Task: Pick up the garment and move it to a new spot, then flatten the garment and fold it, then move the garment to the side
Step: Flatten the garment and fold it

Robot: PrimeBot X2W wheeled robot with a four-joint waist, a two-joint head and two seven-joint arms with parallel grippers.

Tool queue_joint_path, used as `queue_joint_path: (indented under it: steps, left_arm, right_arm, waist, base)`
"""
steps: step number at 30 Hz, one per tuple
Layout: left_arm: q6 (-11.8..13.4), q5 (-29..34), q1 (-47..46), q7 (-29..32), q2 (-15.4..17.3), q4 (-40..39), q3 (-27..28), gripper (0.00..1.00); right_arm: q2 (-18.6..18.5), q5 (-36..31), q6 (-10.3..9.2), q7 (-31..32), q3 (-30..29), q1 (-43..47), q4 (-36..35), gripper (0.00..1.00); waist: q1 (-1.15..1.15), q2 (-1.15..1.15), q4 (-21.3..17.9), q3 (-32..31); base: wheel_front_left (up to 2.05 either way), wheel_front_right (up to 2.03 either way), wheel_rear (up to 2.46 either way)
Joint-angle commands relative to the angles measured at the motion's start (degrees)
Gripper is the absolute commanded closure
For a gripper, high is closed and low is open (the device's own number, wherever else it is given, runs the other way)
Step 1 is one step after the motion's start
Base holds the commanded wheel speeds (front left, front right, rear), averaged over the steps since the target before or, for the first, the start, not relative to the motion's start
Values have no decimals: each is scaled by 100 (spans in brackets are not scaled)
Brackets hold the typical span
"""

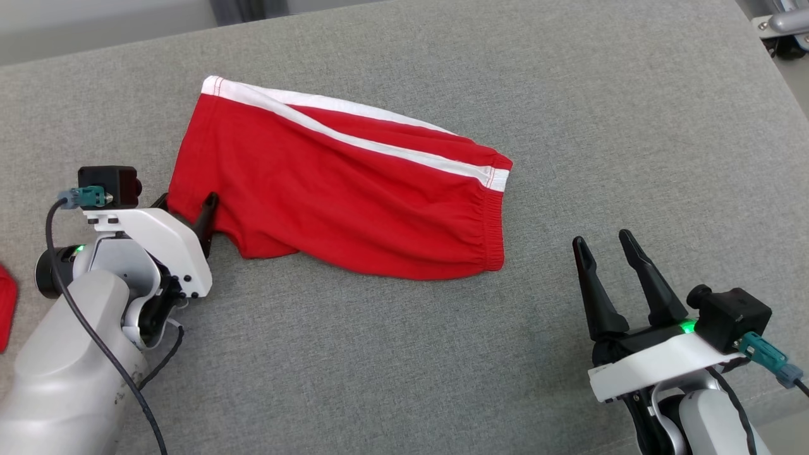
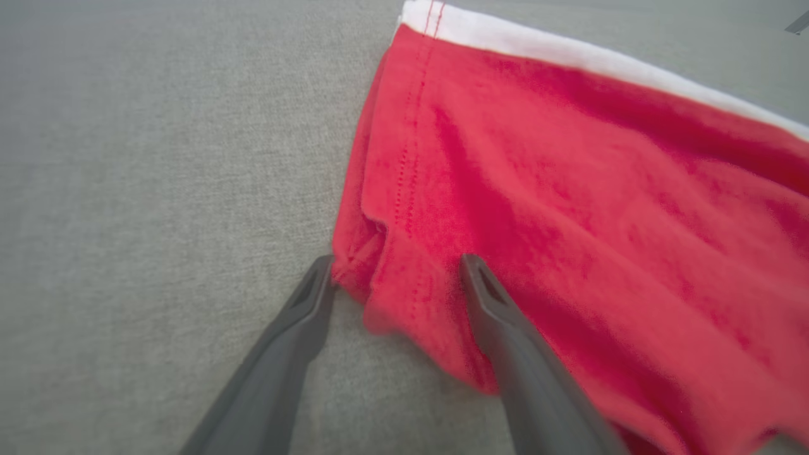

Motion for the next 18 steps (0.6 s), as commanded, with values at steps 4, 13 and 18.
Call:
queue_joint_path:
  steps: [4, 13, 18]
  left_arm:
    - [-197, -148, 18, 202, -119, 245, -67, 100]
    - [-94, -113, 261, -353, -104, -93, 5, 100]
    - [122, -160, 831, -683, -98, -782, 71, 100]
  right_arm:
    - [-27, 52, -2, -59, 12, -64, 35, 0]
    - [-27, 15, -2, -65, -252, 117, 32, 0]
    - [-26, -46, -2, 27, -583, 306, -53, 0]
  waist:
    - [0, 0, -56, -35]
    - [0, 0, 66, -228]
    - [0, 0, 332, -440]
  base:
    - [0, 0, 0]
    - [0, 0, 0]
    - [0, 0, 0]
